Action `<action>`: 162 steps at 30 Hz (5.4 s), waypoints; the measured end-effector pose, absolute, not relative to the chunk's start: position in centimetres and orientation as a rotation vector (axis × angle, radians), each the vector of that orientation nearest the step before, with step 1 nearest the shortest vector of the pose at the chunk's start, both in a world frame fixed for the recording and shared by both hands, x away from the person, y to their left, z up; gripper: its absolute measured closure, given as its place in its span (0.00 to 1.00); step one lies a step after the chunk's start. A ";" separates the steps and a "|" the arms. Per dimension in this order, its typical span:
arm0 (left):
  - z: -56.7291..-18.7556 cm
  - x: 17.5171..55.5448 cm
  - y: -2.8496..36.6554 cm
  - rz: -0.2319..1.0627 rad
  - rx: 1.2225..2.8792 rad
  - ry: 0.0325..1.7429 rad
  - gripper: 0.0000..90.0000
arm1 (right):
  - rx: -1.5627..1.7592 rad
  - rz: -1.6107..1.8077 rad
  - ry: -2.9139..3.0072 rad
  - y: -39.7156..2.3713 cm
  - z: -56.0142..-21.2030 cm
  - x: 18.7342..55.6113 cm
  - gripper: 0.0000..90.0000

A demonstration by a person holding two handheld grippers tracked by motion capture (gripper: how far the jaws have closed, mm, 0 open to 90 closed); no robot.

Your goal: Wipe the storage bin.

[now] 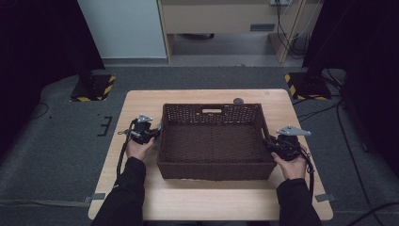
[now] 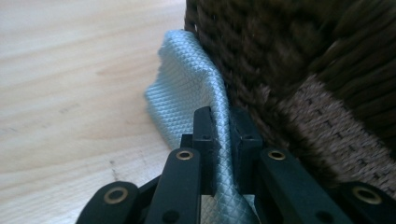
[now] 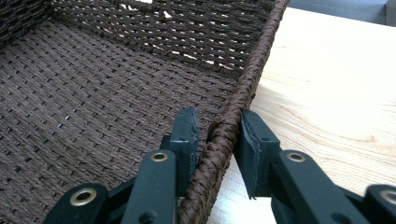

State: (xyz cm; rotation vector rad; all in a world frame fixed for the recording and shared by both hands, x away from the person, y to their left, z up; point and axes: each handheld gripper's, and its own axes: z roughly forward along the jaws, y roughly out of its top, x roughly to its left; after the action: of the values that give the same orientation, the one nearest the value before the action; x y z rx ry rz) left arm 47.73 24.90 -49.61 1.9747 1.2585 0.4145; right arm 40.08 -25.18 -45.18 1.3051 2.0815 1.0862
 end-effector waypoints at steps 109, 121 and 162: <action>-49.2 40.6 25.2 0.326 2.110 1.113 0.91 | 1.364 1.019 2.025 -25.1 -45.0 39.5 0.80; -44.1 39.3 26.6 0.408 1.975 1.026 0.91 | 1.370 1.010 2.017 -24.9 -45.0 39.6 0.80; -47.8 37.0 25.9 0.317 2.054 1.071 0.91 | 1.355 1.011 2.018 -25.0 -45.1 39.5 0.80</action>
State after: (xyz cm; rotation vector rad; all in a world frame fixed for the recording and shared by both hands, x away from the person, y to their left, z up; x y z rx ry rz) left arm 36.97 25.93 -47.78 2.0536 1.0713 0.3173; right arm 39.47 -24.99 -45.12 1.3555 2.0179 1.0113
